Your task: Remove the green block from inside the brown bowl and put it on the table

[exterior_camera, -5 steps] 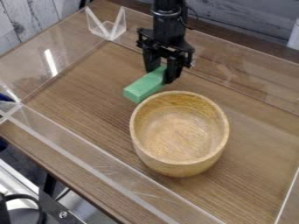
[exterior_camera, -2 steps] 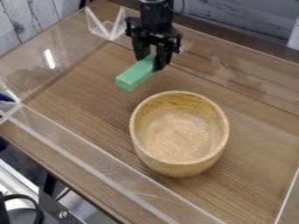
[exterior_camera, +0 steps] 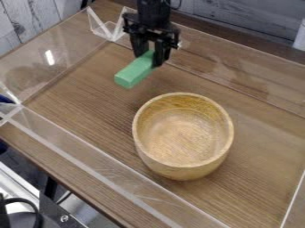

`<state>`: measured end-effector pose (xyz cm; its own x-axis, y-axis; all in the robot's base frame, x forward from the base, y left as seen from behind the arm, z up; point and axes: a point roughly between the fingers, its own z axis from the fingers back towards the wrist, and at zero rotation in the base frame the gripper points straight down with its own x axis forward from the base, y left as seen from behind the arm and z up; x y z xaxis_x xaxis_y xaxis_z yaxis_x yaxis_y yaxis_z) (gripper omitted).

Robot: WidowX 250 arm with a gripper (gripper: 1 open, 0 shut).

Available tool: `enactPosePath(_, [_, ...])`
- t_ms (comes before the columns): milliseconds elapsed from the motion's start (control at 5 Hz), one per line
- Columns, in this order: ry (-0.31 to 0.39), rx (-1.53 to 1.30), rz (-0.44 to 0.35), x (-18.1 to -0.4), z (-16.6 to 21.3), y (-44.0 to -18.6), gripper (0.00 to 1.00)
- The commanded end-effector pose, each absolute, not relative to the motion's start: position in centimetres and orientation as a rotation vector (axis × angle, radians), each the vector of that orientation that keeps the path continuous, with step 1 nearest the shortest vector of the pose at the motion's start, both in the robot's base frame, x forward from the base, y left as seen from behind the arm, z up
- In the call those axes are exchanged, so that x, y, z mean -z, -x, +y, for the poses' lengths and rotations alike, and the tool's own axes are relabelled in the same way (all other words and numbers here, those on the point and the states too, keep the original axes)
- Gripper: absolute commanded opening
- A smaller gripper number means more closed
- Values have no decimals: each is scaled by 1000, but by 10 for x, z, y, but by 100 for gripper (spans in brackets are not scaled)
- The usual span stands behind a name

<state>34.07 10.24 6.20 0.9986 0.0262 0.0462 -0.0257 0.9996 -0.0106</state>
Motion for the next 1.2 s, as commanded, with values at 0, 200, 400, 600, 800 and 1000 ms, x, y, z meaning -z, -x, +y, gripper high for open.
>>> enactPosePath(0, [-9, -32, -118, -74, 113, -354, 0])
enactPosePath(200, [-8, -36, -121, -67, 117, -359, 0])
enactPosePath(400, [-7, -36, -122, -62, 119, -362, 0])
enactPosePath(600, [-6, -36, -123, -58, 121, -363, 0])
enactPosePath(800, [-6, -37, -123, -55, 123, -364, 0])
enactPosePath(1000, [-6, -38, -124, -53, 125, -365, 0])
